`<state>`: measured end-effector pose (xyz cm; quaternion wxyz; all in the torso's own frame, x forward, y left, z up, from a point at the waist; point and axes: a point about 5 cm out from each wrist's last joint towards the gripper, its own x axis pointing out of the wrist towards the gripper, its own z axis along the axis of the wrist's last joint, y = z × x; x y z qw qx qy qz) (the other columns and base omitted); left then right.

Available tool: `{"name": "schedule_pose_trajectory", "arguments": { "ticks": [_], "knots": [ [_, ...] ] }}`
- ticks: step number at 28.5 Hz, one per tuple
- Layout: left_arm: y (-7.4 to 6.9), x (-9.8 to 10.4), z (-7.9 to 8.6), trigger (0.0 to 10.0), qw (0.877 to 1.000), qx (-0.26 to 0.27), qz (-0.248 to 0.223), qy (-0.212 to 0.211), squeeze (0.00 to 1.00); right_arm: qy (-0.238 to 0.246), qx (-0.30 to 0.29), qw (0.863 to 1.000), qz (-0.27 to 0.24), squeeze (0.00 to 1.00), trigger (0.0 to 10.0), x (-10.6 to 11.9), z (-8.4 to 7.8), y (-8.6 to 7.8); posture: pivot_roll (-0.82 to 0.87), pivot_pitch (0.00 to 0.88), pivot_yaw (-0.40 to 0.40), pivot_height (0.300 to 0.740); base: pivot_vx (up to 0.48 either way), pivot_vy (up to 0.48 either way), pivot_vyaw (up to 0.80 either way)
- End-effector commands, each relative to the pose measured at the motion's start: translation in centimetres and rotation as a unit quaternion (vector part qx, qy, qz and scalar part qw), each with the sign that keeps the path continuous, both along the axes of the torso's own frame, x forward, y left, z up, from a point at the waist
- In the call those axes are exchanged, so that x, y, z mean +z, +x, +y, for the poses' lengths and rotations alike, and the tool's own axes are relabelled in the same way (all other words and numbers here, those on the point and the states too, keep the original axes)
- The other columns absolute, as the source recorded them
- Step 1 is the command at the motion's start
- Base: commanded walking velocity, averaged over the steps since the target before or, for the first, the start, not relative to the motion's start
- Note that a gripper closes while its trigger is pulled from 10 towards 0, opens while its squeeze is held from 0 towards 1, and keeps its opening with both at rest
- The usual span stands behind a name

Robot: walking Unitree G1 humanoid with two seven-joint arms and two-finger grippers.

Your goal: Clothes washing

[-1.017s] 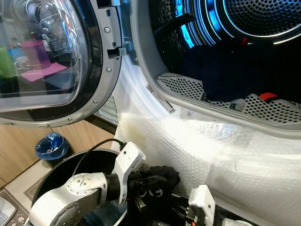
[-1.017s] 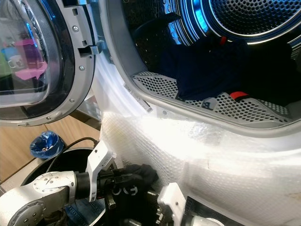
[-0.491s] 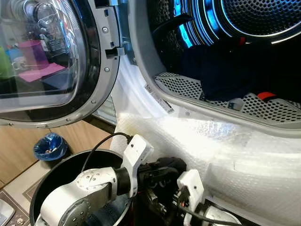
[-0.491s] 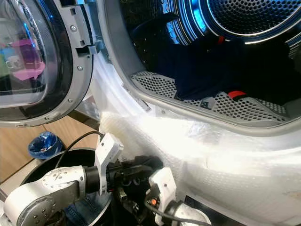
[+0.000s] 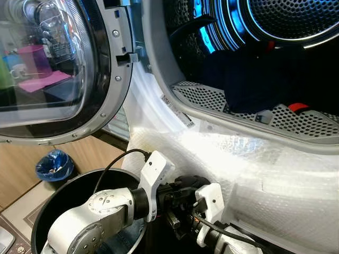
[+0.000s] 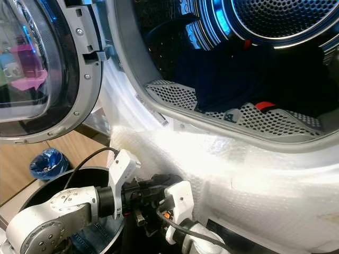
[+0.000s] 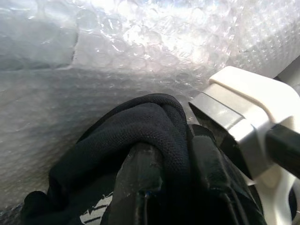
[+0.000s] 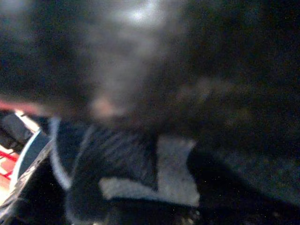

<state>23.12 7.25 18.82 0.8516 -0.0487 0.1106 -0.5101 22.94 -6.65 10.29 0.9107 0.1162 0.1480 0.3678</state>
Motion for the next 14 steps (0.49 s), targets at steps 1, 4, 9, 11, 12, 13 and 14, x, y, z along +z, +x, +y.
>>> {"name": "schedule_pose_trajectory", "arguments": {
  "ticks": [1, 4, 9, 11, 12, 13, 14],
  "knots": [
    [-0.6, 1.0, -0.8, 0.0, 0.999, -0.032, -0.012, -0.015, 0.00, -0.011, -0.014, 1.000, 0.007, 0.00, 10.0, -0.3, 0.3, 0.3, 0.04, 0.029, 0.079, 0.740, 0.000, 0.000, 0.00],
    [-0.7, 1.0, -0.8, 0.0, 0.999, -0.032, -0.012, -0.016, 0.00, -0.030, -0.025, 0.999, 0.014, 0.00, 10.0, -0.9, 0.2, 0.5, 0.04, 0.033, 0.075, 0.740, 0.000, 0.000, 0.00],
    [-0.7, 1.4, -0.9, 0.0, 0.999, -0.031, -0.012, -0.026, 0.00, -0.052, -0.040, 0.998, 0.022, 0.00, 10.0, -2.0, 0.0, 0.7, 0.05, 0.034, 0.072, 0.740, 0.000, 0.000, 0.00],
    [-0.7, 1.4, -0.9, 0.0, 0.999, -0.031, -0.011, -0.028, 0.00, -0.050, -0.040, 0.998, 0.022, 0.00, 10.0, -2.1, 0.1, 0.7, 0.05, 0.035, 0.071, 0.740, 0.000, 0.000, 0.00],
    [-0.7, 1.5, -0.9, 0.0, 0.999, -0.031, -0.010, -0.031, 0.00, -0.049, -0.033, 0.998, 0.023, 0.00, 10.0, -2.3, 0.3, 0.5, 0.05, 0.034, 0.069, 0.740, 0.000, 0.000, 0.00],
    [-0.7, 1.5, -1.0, 0.0, 0.999, -0.031, -0.010, -0.032, 0.00, -0.051, -0.030, 0.998, 0.024, 0.00, 10.0, -2.4, 0.3, 0.4, 0.05, 0.035, 0.069, 0.740, 0.000, 0.000, 0.00],
    [-0.7, 1.5, -1.0, 0.0, 0.999, -0.031, -0.010, -0.032, 0.00, -0.051, -0.030, 0.998, 0.024, 0.00, 10.0, -2.4, 0.3, 0.4, 0.05, 0.035, 0.069, 0.740, 0.000, 0.000, 0.00]
  ]
}}
